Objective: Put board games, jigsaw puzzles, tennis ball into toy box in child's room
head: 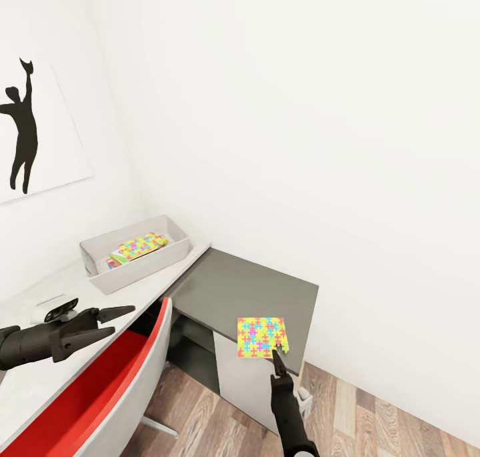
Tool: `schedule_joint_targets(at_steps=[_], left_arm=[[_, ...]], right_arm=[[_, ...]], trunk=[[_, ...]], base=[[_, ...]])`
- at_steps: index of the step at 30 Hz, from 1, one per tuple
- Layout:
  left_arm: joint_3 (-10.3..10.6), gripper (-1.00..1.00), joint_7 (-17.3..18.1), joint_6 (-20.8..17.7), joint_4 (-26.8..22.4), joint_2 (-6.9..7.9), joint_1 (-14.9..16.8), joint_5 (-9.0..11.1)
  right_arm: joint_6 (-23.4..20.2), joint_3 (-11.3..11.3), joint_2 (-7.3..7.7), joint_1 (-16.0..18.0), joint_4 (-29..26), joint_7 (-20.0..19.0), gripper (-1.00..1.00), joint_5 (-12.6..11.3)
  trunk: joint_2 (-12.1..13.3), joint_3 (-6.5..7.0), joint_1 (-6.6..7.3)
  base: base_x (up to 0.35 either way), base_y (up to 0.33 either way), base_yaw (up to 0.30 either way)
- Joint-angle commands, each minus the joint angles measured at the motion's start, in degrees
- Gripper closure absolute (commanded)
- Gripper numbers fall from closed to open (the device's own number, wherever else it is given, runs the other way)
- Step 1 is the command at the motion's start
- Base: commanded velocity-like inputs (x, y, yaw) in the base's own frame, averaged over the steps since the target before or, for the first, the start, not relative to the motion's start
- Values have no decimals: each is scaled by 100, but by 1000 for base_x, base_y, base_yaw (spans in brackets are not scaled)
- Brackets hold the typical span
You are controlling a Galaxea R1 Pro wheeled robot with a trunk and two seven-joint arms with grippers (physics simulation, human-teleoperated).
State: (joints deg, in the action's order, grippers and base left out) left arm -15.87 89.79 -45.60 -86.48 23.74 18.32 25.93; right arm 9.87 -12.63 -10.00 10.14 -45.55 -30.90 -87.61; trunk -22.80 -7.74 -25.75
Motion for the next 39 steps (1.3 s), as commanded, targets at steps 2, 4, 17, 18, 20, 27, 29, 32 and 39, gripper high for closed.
schedule_joint_targets(at_steps=[2,4,17,18,20,27,29,32,39], left_arm=[[-5,-100,21,-71,-1,8,5,-1],[-23,-100,21,-88,-1,11,5,0],[-206,-100,21,-172,-1,10,5,8],[-206,-100,21,-174,-1,9,5,8],[-206,-100,21,-176,-1,10,5,9],[-211,-100,21,-177,-1,14,5,9],[-213,-100,21,-178,-1,16,5,9],[-223,-100,21,-179,-1,16,5,9],[-247,-100,21,-275,-1,17,5,9]], right_arm=[[81,-13,0,6,37,-43,-100,-77],[130,-16,0,6,50,-53,-100,-95],[344,-30,0,6,146,-73,-100,-111],[344,-30,0,6,154,-73,-100,-116],[342,-29,0,6,166,-73,-100,-120],[329,-36,0,9,174,-74,-100,-127],[330,-41,0,9,172,-74,-100,-130],[331,-44,0,9,171,-74,-100,-132],[319,-54,0,8,153,-74,-100,-133]], trunk=[[-12,-12,-3],[-12,-12,-3],[-533,-246,-289],[-574,-263,-311],[-654,-299,-355],[-934,-425,-509],[-1015,-461,-552],[-1135,-515,-618],[-1416,-640,-772]], base=[[0,0,0],[0,0,0],[0,0,0],[0,0,0],[0,0,0],[0,0,0],[0,0,0],[0,0,0],[0,0,0]])
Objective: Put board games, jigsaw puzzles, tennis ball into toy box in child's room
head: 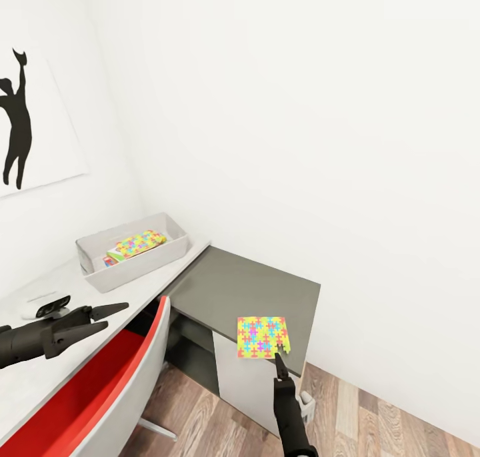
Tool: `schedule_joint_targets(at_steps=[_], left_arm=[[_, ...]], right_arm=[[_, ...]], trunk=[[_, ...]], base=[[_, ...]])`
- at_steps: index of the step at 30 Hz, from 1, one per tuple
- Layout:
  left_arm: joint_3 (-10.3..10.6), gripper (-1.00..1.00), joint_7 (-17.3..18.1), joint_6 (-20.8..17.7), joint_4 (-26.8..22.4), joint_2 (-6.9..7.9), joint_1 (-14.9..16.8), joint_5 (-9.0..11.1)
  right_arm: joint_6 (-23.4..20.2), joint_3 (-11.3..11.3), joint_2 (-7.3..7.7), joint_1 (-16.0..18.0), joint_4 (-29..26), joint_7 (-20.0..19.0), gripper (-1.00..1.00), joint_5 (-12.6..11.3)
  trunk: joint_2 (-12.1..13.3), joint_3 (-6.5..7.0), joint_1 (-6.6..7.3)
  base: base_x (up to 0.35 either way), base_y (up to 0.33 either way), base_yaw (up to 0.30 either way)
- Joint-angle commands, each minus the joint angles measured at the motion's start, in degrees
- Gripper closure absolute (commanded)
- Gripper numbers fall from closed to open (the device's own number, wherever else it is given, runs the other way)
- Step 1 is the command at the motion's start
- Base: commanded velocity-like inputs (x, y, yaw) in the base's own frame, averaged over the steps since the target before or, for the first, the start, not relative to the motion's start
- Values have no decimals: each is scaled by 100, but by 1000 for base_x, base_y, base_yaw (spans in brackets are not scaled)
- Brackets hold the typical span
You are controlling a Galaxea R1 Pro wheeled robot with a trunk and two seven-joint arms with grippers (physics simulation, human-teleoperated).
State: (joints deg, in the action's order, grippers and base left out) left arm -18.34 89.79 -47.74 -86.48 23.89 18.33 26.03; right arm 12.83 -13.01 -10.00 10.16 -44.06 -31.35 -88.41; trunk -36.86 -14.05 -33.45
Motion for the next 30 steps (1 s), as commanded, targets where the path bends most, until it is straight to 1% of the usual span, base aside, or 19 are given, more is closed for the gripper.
schedule_joint_targets(at_steps=[1,10,12,24,30], left_arm=[[-1,-100,21,-89,-1,2,4,-2],[-3,-100,21,-174,-1,2,4,-2],[-3,-100,21,-194,-1,2,4,-2],[-3,-100,21,-218,0,2,2,-2],[-8,-100,21,-219,2,2,-2,-2]], right_arm=[[24,-16,0,5,-1,-29,-100,-54],[41,-17,0,4,-28,-46,-100,-61],[41,-17,0,3,-30,-46,-100,-62],[17,-40,0,8,-36,-38,-100,-62],[18,-51,0,6,-38,-38,-100,-62]], trunk=[[-49,-27,-24],[-410,-189,-222],[-410,-189,-222],[-892,-404,-485],[-892,-404,-485]], base=[[0,0,0],[0,0,0],[0,0,0],[0,0,0],[0,0,0]])
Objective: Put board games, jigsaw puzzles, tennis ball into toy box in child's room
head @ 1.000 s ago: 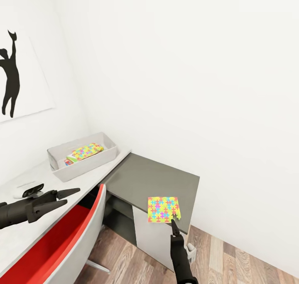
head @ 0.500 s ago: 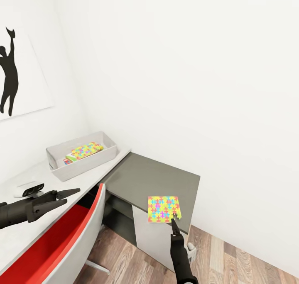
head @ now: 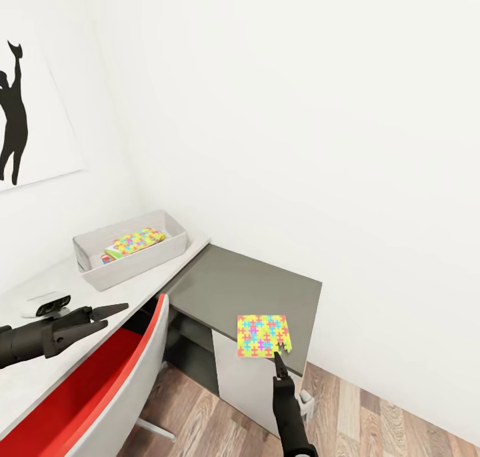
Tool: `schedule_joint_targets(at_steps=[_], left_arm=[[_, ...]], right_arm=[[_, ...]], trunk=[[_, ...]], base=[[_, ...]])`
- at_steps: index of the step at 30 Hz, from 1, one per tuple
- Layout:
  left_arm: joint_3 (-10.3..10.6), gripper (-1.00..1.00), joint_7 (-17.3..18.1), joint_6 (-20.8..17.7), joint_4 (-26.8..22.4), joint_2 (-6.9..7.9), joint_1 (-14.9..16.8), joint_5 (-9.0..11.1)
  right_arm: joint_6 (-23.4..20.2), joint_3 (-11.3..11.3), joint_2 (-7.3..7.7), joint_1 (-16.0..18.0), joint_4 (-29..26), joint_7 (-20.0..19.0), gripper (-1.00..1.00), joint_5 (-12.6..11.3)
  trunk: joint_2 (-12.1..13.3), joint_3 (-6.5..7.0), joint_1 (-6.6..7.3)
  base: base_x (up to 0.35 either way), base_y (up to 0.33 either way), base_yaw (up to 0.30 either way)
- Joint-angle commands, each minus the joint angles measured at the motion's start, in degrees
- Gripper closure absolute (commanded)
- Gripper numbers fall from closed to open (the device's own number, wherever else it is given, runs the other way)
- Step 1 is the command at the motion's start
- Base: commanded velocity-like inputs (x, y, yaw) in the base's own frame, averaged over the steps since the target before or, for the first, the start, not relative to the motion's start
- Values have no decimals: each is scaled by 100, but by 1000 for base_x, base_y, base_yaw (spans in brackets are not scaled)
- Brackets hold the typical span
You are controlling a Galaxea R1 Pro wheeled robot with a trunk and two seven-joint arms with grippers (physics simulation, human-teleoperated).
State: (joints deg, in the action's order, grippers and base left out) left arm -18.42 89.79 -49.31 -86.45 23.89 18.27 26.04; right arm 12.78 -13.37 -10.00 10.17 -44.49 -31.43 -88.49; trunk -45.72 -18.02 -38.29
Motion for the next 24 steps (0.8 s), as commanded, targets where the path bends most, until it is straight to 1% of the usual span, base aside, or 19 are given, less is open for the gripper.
schedule_joint_targets(at_steps=[1,6,11,17,24], left_arm=[[-14,-100,21,-61,2,2,3,-2],[-104,-100,21,-63,5,2,1,-2],[-201,-100,21,-64,5,30,-13,-2],[-228,-100,21,-63,5,74,-24,-2],[-232,-100,21,-61,5,83,-30,-2]], right_arm=[[23,-16,0,7,7,-29,-100,-54],[35,-17,0,6,7,-29,-100,-54],[39,-17,0,4,8,-29,-100,-54],[40,-17,0,3,6,-22,-100,-54],[40,-17,0,7,2,-14,-100,-55]], trunk=[[-6,-7,-1],[-6,-7,-1],[-6,-7,-1],[-6,-7,-1],[-6,-7,-1]], base=[[0,0,0],[-59,16,0],[-140,107,0],[-46,37,0],[-72,123,0]])
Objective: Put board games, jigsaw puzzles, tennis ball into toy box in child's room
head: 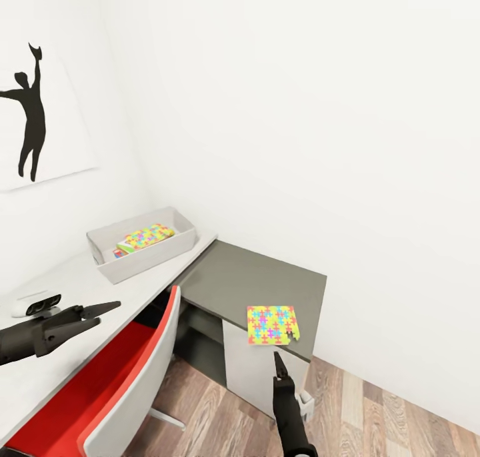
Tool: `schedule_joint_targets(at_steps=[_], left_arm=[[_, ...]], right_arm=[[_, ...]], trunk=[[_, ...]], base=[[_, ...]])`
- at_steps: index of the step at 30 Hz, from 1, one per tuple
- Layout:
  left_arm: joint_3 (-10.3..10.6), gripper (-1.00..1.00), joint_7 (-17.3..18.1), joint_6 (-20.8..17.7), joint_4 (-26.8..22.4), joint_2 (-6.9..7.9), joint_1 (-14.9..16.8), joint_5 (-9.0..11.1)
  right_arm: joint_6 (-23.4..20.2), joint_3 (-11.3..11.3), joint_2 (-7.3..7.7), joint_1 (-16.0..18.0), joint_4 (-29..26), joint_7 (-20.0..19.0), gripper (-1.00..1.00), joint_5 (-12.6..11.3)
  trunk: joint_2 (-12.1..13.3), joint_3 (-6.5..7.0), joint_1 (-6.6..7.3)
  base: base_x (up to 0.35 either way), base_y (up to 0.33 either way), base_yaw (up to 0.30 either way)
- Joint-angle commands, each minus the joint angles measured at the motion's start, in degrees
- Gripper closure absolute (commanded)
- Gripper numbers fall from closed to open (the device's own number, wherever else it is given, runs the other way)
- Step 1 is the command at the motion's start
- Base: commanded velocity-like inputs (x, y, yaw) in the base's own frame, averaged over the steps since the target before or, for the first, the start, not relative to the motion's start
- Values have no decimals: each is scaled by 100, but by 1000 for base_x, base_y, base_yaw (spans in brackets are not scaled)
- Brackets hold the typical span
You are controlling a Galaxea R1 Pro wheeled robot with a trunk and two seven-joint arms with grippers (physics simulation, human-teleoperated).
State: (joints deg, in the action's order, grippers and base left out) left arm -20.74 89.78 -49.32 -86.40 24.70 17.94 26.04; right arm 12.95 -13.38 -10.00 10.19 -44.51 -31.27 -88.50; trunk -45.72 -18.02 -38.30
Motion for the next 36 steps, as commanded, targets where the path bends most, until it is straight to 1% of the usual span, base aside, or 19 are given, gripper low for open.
schedule_joint_targets(at_steps=[1,11,16,22,30,36], left_arm=[[0,-100,22,-60,0,3,2,-2],[-3,-100,22,-60,0,9,-1,-2],[-4,-100,22,-60,0,9,-1,-2],[-5,-100,22,-60,0,9,0,-2],[-1,-100,22,-60,0,9,-1,-2],[-2,-100,22,-60,0,9,-1,-2]], right_arm=[[23,-14,0,6,4,-29,-100,-57],[23,-10,0,25,4,-20,-100,-218],[25,-8,0,26,4,-22,-100,-233],[27,-7,0,38,4,-27,-100,-237],[26,28,0,165,30,-29,-100,-230],[31,47,0,190,38,-36,-100,-223]], trunk=[[-6,-7,-1],[-6,-7,-1],[-6,-7,-1],[-6,-7,-1],[-6,-7,-1],[-6,-7,-1]], base=[[-22,44,0],[-5,116,0],[5,28,0],[109,138,0],[41,38,0],[44,25,0]])
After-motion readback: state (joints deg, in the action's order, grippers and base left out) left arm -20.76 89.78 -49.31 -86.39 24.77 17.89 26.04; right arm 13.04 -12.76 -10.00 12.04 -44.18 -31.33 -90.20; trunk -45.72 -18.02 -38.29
